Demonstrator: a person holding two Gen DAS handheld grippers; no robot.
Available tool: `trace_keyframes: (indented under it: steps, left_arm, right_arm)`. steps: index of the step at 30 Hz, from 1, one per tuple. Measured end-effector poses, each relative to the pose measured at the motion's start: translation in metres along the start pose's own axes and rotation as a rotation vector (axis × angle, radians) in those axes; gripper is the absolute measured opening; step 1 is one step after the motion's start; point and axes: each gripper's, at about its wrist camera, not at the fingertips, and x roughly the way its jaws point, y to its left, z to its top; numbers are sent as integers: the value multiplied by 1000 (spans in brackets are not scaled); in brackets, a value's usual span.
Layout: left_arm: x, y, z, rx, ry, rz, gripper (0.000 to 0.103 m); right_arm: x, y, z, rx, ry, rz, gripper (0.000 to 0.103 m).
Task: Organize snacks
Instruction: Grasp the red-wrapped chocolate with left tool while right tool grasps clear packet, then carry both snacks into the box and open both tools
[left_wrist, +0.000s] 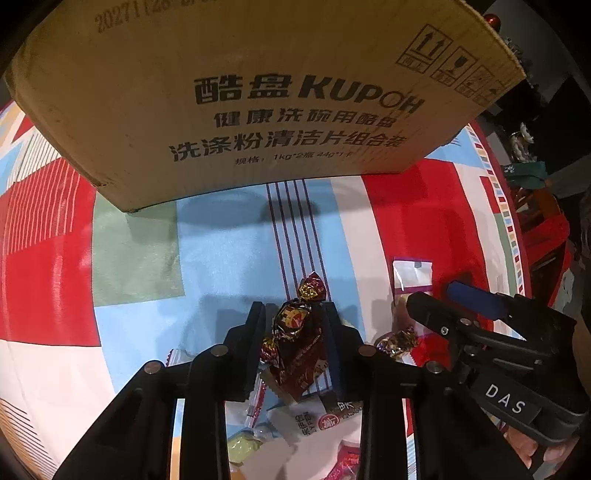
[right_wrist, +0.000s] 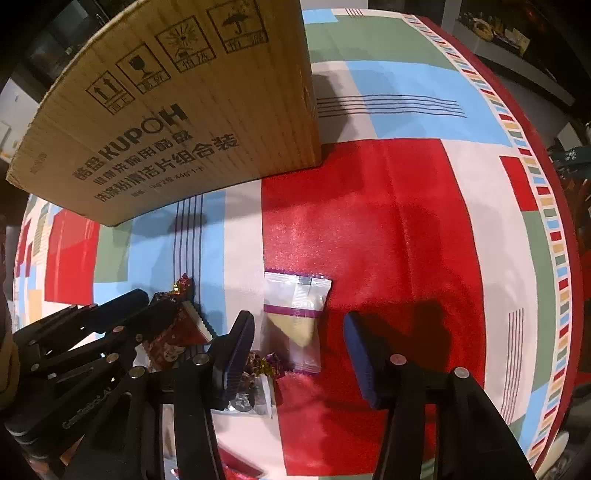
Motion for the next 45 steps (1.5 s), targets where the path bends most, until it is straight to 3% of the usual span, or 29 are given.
trace_keyframes:
  steps: [13, 20, 26, 45]
  left_arm:
    - [7, -5, 0, -5, 0, 1, 24]
    - [9, -5, -2, -11, -6, 6, 22]
    - [-4, -4, -5, -4, -39, 20, 22]
    - [-73, -13, -29, -5, -190, 9, 22]
  right_arm:
    - [18, 9, 2, -33, 14, -48, 48]
    - [17, 12, 0, -40, -6, -55, 36]
    - [13, 9, -1, -47, -7, -48, 35]
    - [-64, 19, -17, -98, -167, -10, 35]
